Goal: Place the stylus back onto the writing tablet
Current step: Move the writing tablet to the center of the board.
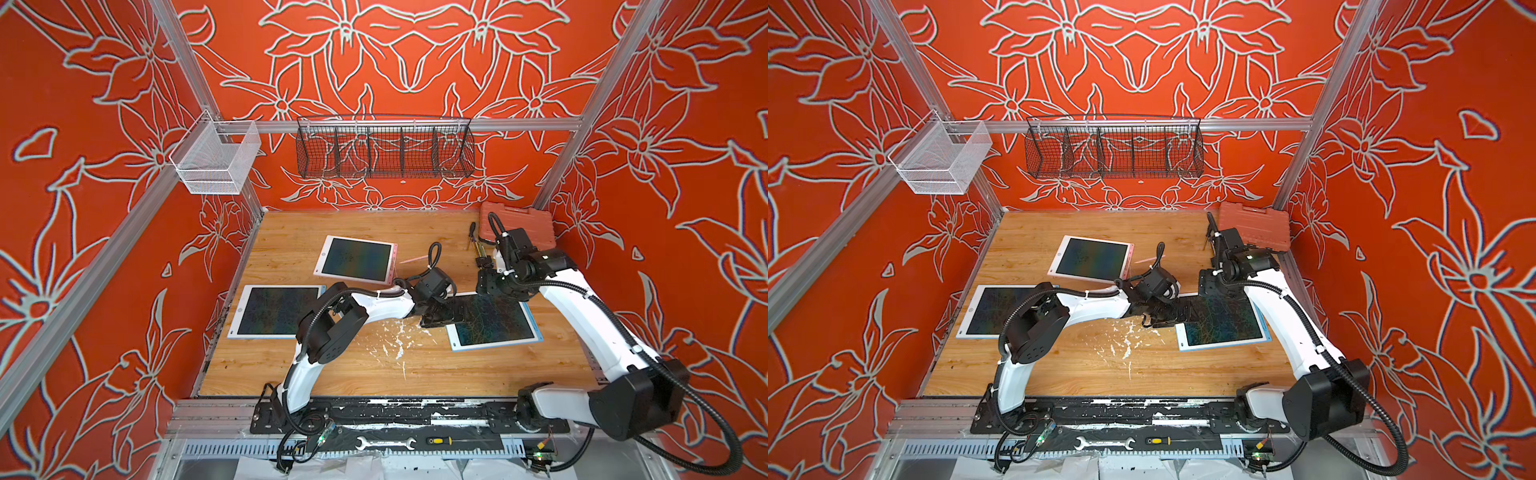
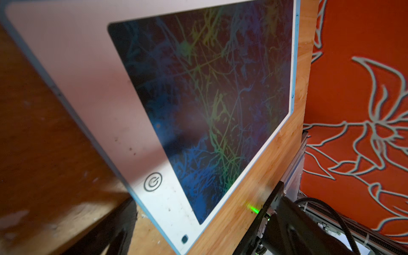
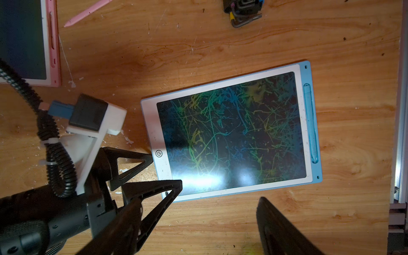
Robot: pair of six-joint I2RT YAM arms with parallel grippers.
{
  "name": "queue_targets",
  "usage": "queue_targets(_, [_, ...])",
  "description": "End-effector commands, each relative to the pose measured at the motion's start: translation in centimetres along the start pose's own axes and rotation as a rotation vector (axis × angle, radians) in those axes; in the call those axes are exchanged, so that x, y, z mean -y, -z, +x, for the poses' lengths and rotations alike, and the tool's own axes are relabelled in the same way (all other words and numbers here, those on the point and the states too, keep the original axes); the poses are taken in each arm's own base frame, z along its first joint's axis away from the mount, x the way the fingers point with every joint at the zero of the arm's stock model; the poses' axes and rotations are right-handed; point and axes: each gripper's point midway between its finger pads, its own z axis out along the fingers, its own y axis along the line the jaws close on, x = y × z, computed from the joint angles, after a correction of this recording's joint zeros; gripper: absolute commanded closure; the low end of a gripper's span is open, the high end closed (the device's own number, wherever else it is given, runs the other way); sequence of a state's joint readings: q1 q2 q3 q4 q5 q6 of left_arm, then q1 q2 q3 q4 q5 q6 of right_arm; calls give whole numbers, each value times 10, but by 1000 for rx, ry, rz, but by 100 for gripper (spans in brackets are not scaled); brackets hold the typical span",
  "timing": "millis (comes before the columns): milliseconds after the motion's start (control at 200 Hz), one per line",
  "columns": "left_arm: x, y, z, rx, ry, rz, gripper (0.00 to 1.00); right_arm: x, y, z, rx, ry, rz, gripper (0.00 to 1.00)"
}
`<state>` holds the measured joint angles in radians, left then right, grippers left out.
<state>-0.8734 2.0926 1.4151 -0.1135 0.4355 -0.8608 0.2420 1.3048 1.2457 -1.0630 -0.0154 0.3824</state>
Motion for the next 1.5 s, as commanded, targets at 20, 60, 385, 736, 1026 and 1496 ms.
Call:
queue_targets(20, [-50,-21,20,-67,61,-161,2,4,5,4,-10,14,-1,16])
queue_targets(60, [-52,-21,18,-60,63,-174,2,5,6,3,-8,14,-1,17])
queue_targets(385, [-69,-12,-12,0,89,-202,2,10,9,3,-7,5,-4,16])
queue_targets(736, [-59,-33,-34,-27,67,-162,1,18,15,1,6,-7,2,17])
queue_targets(1026, [-48,-48,-27,-59,70,-138,1,21,16,-1,14,-27,0,17])
queue_targets(1496, [4,36,-86,23,-125,-163,3,19,13,-5,36,-105,-19,16])
